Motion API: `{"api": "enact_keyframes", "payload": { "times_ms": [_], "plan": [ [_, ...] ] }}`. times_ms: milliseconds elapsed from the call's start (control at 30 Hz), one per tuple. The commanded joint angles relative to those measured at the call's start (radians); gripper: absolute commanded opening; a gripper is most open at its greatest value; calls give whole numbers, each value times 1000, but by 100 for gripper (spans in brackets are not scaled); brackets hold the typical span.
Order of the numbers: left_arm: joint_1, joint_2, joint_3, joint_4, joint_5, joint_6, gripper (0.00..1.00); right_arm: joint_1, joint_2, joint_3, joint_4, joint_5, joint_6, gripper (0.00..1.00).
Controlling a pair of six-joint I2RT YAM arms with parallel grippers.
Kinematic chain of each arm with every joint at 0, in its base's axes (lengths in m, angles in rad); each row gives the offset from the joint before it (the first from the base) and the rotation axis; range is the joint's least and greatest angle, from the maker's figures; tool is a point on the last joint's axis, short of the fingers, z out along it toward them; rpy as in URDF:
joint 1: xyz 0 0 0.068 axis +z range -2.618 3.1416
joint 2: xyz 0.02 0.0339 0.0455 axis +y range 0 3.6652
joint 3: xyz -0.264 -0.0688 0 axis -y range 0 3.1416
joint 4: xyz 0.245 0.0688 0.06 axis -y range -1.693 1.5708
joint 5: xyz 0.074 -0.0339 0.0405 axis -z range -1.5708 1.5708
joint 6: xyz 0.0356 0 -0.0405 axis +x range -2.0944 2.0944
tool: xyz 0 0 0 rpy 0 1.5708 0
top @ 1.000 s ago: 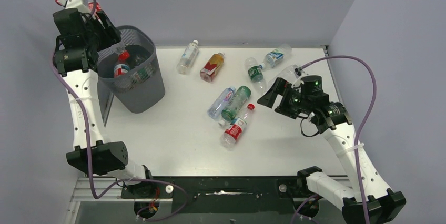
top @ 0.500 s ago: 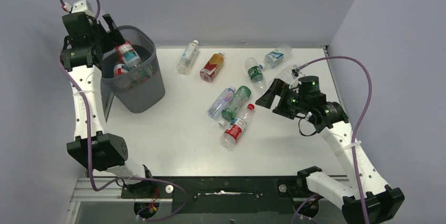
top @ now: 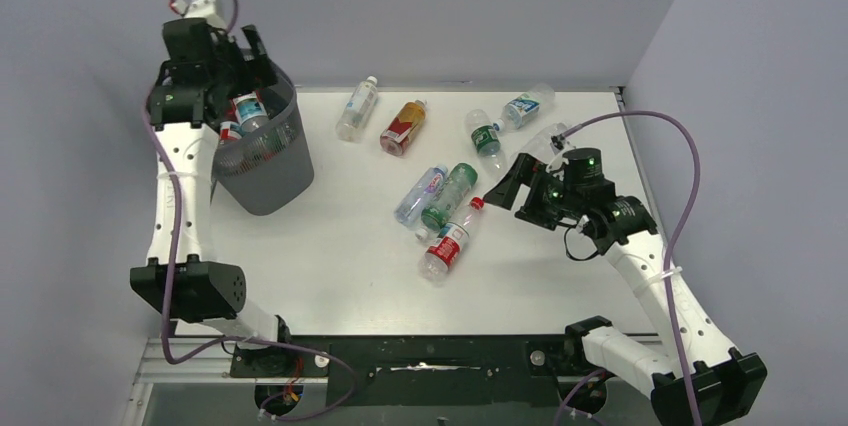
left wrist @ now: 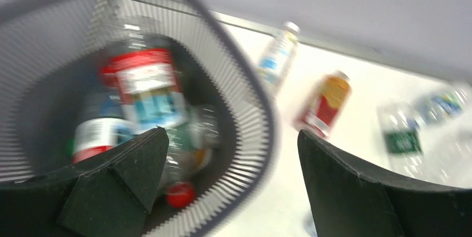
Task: Put the plastic bottles in the bin
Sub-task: Place the plastic bottle in the trash bin, then pick up the plastic bottle at the center of the board.
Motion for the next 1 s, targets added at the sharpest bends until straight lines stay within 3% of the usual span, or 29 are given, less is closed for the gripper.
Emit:
{"api": "enact_keyframes", "payload": {
  "times_ms": [0, 200, 567, 967],
  "plan": [
    [-215, -80, 18, -20, -37, 8, 87, 14, 5, -27, 66, -10, 19, 98],
    [-490, -132, -76, -59, -132, -21, 87, 24, -4, -65, 78, 8, 33, 98],
    [-814, -255, -335, -56, -198, -113, 88, 25, -57, -120, 58, 51, 55, 98],
    [-1012, -224, -432, -15, -251, -149, 87, 26, -90, -150, 54, 69, 83, 98]
  ]
}}
